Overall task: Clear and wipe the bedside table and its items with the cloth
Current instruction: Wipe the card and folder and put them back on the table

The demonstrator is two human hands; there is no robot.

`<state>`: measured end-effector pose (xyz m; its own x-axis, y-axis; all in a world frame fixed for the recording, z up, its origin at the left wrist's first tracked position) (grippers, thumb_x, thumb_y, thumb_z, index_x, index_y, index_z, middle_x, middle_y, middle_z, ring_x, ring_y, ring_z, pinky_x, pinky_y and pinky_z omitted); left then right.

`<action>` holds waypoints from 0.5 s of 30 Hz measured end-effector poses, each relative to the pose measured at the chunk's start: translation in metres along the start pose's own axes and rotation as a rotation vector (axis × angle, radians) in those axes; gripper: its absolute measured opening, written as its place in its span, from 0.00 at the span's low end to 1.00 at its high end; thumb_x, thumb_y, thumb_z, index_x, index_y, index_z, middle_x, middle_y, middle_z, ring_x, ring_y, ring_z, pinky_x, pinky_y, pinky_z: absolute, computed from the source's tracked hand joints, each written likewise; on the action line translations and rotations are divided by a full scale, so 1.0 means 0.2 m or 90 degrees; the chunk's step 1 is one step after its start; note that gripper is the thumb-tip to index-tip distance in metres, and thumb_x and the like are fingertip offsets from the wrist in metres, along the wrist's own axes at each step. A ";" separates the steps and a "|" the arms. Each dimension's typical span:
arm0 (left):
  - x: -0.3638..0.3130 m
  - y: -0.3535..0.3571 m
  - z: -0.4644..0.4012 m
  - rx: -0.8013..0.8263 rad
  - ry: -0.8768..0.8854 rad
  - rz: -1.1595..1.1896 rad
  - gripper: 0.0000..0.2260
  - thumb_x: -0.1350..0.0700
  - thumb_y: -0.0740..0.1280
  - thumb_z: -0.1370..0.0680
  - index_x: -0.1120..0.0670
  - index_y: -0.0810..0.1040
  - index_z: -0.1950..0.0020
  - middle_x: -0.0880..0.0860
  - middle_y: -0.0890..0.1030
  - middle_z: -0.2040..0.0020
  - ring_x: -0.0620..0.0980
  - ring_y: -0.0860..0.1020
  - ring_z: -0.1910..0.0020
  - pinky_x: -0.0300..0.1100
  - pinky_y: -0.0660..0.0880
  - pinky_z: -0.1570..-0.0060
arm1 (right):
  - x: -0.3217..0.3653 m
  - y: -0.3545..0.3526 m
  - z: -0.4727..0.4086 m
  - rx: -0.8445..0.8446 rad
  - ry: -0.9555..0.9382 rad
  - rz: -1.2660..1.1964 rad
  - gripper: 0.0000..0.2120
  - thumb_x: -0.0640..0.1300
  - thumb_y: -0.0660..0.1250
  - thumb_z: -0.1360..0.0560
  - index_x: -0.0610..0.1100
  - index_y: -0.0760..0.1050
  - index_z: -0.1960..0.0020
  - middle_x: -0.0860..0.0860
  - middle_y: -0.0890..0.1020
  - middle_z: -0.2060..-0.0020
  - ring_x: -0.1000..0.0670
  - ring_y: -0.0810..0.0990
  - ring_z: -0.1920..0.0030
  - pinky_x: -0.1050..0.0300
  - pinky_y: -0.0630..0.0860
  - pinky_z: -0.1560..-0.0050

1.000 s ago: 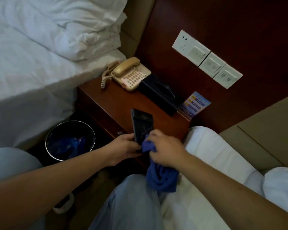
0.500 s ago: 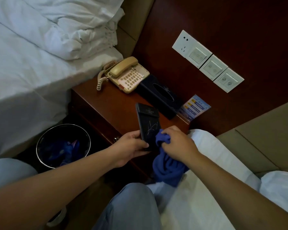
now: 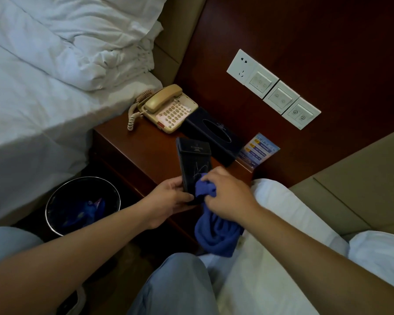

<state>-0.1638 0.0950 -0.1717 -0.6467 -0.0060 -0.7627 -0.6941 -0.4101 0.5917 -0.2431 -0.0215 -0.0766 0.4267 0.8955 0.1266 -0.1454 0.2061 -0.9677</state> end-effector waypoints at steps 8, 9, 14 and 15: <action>0.01 0.05 0.01 0.000 0.008 -0.005 0.23 0.75 0.63 0.21 0.55 0.78 0.31 0.60 0.84 0.38 0.57 0.83 0.39 0.52 0.80 0.37 | -0.08 -0.08 -0.06 0.010 0.021 0.039 0.19 0.46 0.67 0.27 0.54 0.75 0.36 0.56 0.72 0.36 0.47 0.79 0.45 0.52 0.75 0.48; 0.02 0.04 0.00 0.003 0.007 -0.008 0.23 0.74 0.63 0.21 0.55 0.78 0.31 0.60 0.83 0.37 0.58 0.82 0.38 0.54 0.78 0.35 | -0.11 -0.09 -0.06 0.007 0.043 0.052 0.19 0.46 0.67 0.27 0.53 0.75 0.36 0.55 0.72 0.37 0.46 0.79 0.45 0.53 0.74 0.49; 0.03 0.04 -0.01 0.006 -0.008 -0.008 0.22 0.74 0.63 0.21 0.55 0.78 0.32 0.58 0.85 0.40 0.54 0.84 0.42 0.48 0.82 0.43 | 0.10 -0.05 0.02 0.058 -0.088 0.068 0.22 0.46 0.67 0.27 0.55 0.73 0.33 0.58 0.69 0.36 0.49 0.79 0.47 0.54 0.73 0.51; 0.02 0.05 -0.01 0.004 -0.009 -0.010 0.22 0.74 0.63 0.21 0.55 0.78 0.33 0.57 0.85 0.41 0.53 0.84 0.43 0.46 0.82 0.46 | 0.12 -0.04 0.03 0.067 -0.109 0.067 0.22 0.47 0.67 0.27 0.56 0.73 0.33 0.59 0.69 0.36 0.49 0.78 0.48 0.53 0.74 0.51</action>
<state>-0.1737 0.0897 -0.1696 -0.6401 0.0130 -0.7682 -0.7062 -0.4039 0.5816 -0.2381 0.0003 -0.0635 0.2475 0.9663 0.0707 -0.2771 0.1405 -0.9505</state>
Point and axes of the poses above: each hand's wrist, its own z-axis away from the middle knuckle, its own y-axis out of the palm, x = y × z, the point moved 4 cm from there along -z, towards the middle knuckle
